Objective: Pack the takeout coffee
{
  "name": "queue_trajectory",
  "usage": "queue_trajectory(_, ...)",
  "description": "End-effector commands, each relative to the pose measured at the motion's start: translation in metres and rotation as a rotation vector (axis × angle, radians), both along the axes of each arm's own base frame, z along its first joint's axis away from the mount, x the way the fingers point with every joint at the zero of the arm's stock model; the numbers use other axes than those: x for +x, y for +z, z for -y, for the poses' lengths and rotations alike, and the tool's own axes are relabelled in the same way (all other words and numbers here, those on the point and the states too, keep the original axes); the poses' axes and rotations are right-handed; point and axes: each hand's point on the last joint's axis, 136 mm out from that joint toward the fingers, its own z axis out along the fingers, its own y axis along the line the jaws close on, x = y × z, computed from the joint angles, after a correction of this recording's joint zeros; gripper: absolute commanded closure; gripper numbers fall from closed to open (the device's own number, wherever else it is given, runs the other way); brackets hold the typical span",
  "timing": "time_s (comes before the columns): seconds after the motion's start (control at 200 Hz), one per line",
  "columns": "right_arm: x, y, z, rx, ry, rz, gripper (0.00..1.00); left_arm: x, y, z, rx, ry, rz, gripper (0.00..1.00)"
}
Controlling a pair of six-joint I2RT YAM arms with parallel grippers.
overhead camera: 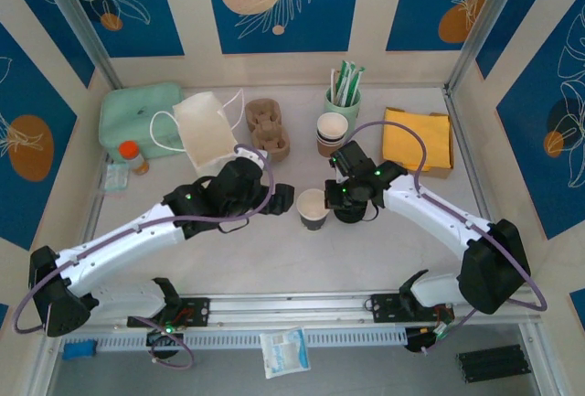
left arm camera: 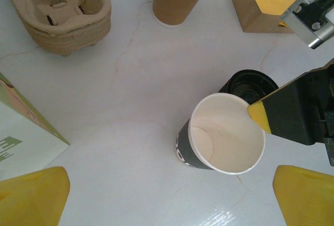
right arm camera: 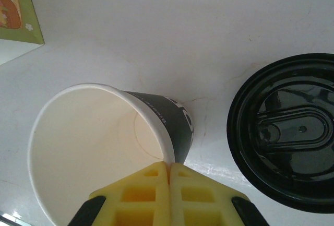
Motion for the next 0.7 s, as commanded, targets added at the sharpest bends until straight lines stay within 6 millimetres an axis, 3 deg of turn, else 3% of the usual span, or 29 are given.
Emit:
queue_trajectory(0.0, 0.001, -0.006, 0.002, -0.005, -0.021, -0.006, 0.97, -0.002, -0.003, 0.006, -0.011, -0.014, -0.01, 0.01)
queue_trajectory(0.31, -0.001, -0.004, 0.004, 0.0, -0.02, -0.002, 0.79, -0.001, -0.004, 0.009, -0.015, -0.017, -0.013, 0.01)
queue_trajectory(0.48, -0.002, 0.011, 0.005, 0.024, -0.021, 0.017, 0.69, -0.001, -0.004, 0.009, -0.012, -0.019, -0.013, 0.01)
queue_trajectory(0.695, 0.006, 0.034, 0.031, 0.043, -0.094, 0.06, 0.55, 0.0, -0.002, 0.01, -0.017, -0.02, -0.009, 0.0)
